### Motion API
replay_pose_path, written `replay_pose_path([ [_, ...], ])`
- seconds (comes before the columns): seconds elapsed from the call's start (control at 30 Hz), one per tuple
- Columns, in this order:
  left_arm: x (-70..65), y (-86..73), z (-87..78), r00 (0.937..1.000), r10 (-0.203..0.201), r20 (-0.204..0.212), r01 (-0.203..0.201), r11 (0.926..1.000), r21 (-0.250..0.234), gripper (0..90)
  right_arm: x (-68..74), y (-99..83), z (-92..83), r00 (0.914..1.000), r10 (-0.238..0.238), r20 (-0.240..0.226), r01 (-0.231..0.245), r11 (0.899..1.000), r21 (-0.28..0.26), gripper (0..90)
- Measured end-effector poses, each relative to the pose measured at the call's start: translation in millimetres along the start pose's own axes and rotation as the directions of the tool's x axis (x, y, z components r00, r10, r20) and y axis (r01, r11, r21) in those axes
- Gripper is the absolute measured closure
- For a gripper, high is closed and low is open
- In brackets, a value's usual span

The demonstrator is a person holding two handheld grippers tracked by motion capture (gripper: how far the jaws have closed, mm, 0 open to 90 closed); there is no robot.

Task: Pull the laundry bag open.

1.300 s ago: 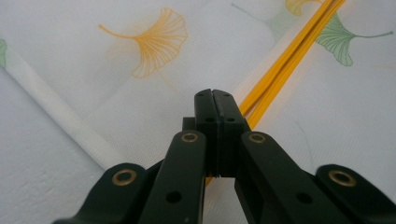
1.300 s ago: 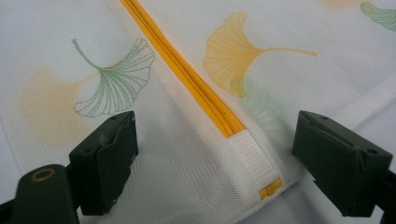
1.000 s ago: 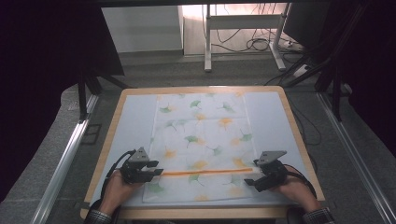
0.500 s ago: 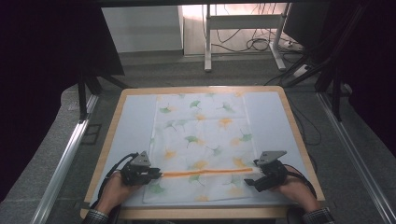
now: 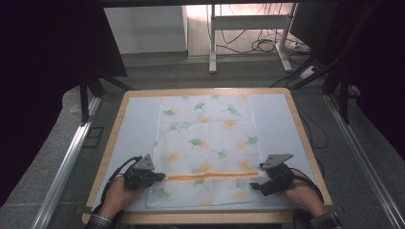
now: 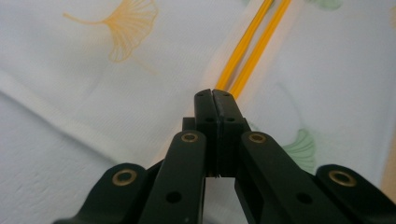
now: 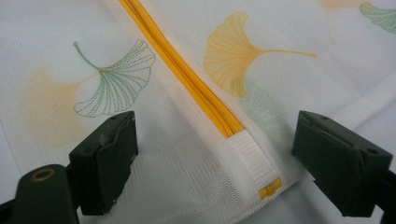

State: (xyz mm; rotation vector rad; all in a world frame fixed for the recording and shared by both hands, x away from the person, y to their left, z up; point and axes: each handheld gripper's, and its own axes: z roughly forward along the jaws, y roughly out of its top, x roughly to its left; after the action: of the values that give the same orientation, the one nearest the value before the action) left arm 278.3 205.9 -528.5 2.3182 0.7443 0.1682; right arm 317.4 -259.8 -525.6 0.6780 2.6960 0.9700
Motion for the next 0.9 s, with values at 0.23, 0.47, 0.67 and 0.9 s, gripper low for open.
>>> replay_pose_path([
  [0.23,-1.0,-0.4,4.3,0.9998,0.005,-0.019,-0.005,0.9999,-0.009,68.9,0.1,0.0,0.0,1.0,0.002,0.0,-0.002,1.0,0.0,14.3],
  [0.47,-1.4,0.7,5.3,0.9991,0.005,-0.041,-0.004,0.9996,0.027,83.8,0.2,0.0,0.0,1.0,0.002,0.0,-0.002,1.0,0.001,14.4],
  [0.67,-7.6,2.6,3.1,0.9969,0.039,-0.068,-0.037,0.9988,0.032,84.3,0.2,0.0,0.0,1.0,0.002,0.0,-0.002,1.0,0.0,14.3],
  [0.9,-9.6,3.3,2.8,0.9933,0.044,-0.107,-0.037,0.9974,0.061,84.7,0.2,0.0,0.0,1.0,0.001,0.0,-0.001,1.0,0.0,14.4],
])
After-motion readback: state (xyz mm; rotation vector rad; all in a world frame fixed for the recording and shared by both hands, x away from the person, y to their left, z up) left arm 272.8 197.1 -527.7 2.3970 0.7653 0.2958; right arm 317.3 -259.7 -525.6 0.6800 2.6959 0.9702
